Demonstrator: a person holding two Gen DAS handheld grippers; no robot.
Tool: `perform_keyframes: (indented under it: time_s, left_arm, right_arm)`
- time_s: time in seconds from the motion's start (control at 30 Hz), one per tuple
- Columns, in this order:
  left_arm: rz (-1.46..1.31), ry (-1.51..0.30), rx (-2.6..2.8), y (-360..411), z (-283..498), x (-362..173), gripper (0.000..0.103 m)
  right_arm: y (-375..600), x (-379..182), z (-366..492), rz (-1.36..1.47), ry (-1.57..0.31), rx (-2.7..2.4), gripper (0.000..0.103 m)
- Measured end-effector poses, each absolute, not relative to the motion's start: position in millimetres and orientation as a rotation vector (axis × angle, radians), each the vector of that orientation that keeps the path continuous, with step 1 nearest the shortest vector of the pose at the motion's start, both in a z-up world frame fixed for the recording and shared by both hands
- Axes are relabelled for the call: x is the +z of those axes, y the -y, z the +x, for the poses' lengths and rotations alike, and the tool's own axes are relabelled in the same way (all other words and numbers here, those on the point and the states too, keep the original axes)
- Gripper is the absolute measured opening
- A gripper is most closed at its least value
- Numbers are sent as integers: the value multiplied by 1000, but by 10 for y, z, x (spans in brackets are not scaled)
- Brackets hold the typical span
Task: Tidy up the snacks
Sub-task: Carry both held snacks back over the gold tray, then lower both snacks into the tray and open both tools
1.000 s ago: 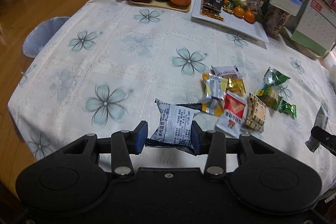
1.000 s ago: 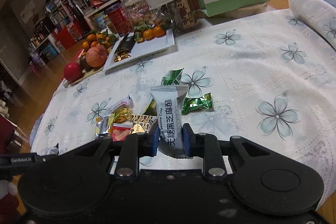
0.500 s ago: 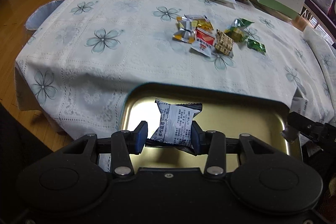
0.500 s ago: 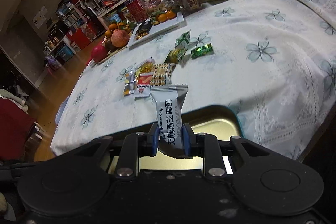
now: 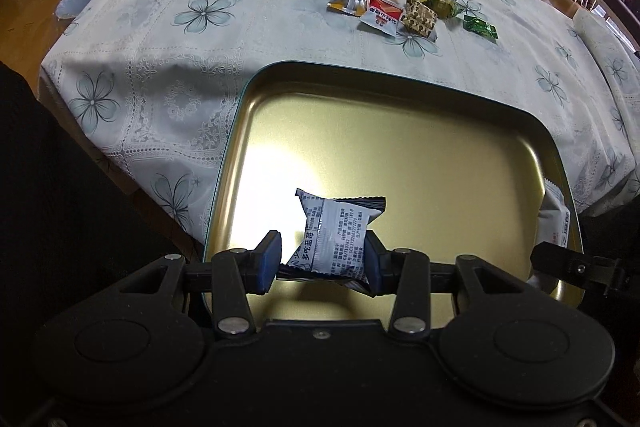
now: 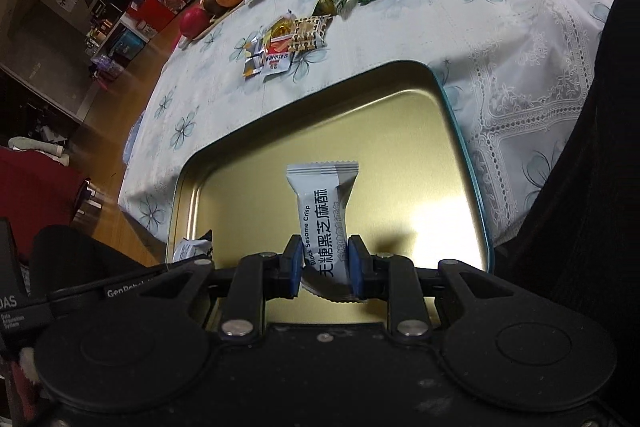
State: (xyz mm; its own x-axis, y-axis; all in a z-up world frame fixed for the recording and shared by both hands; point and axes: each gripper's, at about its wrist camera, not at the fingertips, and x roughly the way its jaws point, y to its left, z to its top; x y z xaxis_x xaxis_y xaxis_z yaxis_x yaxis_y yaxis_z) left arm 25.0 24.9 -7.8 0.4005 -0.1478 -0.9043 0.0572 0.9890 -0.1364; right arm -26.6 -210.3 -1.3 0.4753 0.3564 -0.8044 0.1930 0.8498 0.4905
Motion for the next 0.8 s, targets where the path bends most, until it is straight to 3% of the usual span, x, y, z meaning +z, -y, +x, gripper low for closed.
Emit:
perform_keyframes:
  time_s: [0.8]
  left_arm:
    - [-71, -1266, -146, -214, 281, -208, 51]
  right_arm:
    - [2033, -103, -335, 530, -1162, 47, 26]
